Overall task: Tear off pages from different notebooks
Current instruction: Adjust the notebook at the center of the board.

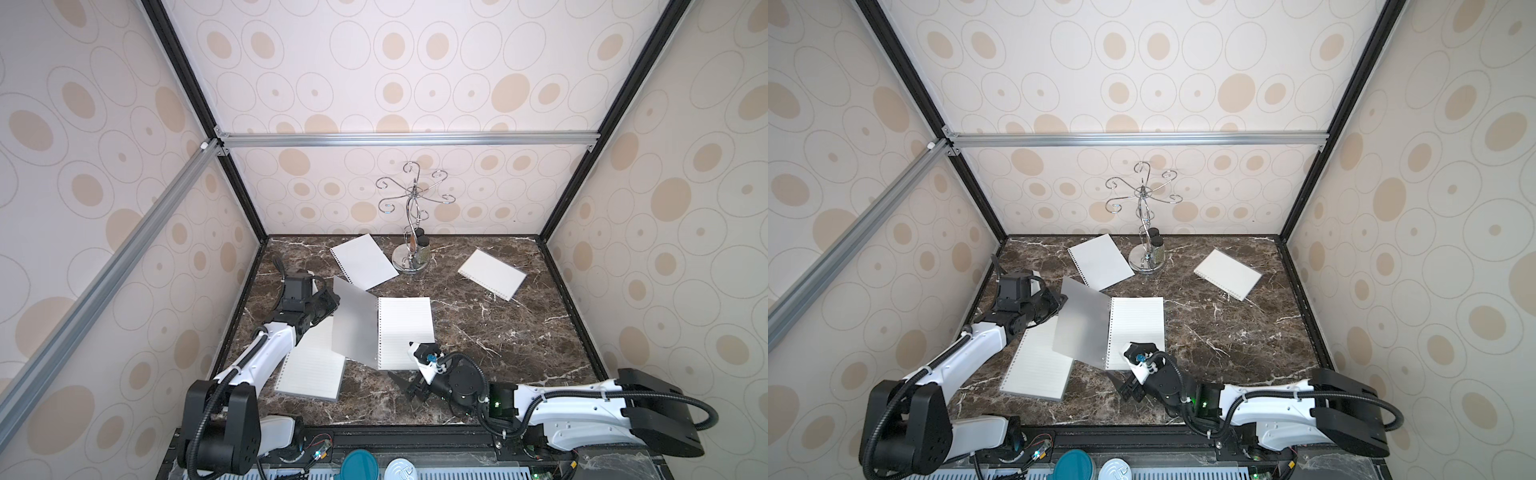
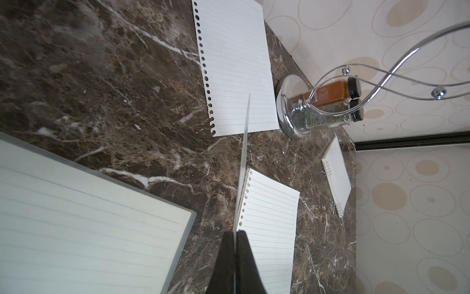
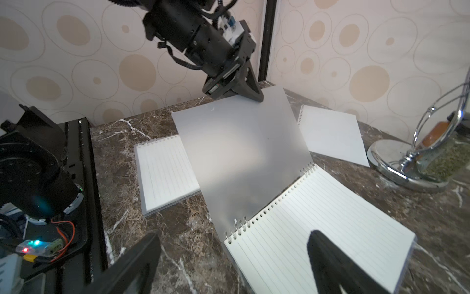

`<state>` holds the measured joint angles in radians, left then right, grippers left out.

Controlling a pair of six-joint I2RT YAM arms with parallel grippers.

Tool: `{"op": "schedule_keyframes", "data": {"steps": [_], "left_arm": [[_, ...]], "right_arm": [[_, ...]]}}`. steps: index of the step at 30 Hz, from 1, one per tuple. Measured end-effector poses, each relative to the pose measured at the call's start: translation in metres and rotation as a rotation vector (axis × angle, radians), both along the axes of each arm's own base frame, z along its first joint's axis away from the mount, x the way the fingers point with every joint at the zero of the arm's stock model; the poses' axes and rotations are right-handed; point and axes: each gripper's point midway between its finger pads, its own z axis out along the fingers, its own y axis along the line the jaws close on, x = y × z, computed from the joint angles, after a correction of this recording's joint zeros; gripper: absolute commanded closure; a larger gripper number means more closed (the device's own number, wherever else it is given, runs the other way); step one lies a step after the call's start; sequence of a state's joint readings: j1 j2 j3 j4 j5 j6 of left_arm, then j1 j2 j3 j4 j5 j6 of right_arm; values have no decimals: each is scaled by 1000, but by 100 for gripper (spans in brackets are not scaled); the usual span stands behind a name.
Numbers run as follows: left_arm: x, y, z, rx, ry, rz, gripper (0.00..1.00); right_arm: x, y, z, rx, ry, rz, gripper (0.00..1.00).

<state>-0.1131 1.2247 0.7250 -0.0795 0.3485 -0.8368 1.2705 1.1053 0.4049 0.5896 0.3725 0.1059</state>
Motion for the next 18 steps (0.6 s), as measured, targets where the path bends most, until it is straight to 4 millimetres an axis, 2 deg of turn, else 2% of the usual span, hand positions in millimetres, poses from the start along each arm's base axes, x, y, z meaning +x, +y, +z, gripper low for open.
{"op": "schedule_keyframes", "data": {"steps": [4,6,9,15,18], "left_arm": [[-13,6,16,6,-101,26,100],[-19,9,22,7,-155,41,100],[-22,4,18,5,-183,37,100],[-22,-44,28,5,-269,-73,100],[-22,-60,24,10,-272,-117,100]], "right_arm": [[34,-32,15,100,89,-137,0],[56,-48,13,125,145,-222,0],[82,-63,3,104,226,-332,0],[116,-83,-25,47,365,-470,2],[126,-94,-40,12,417,-526,3]]}}
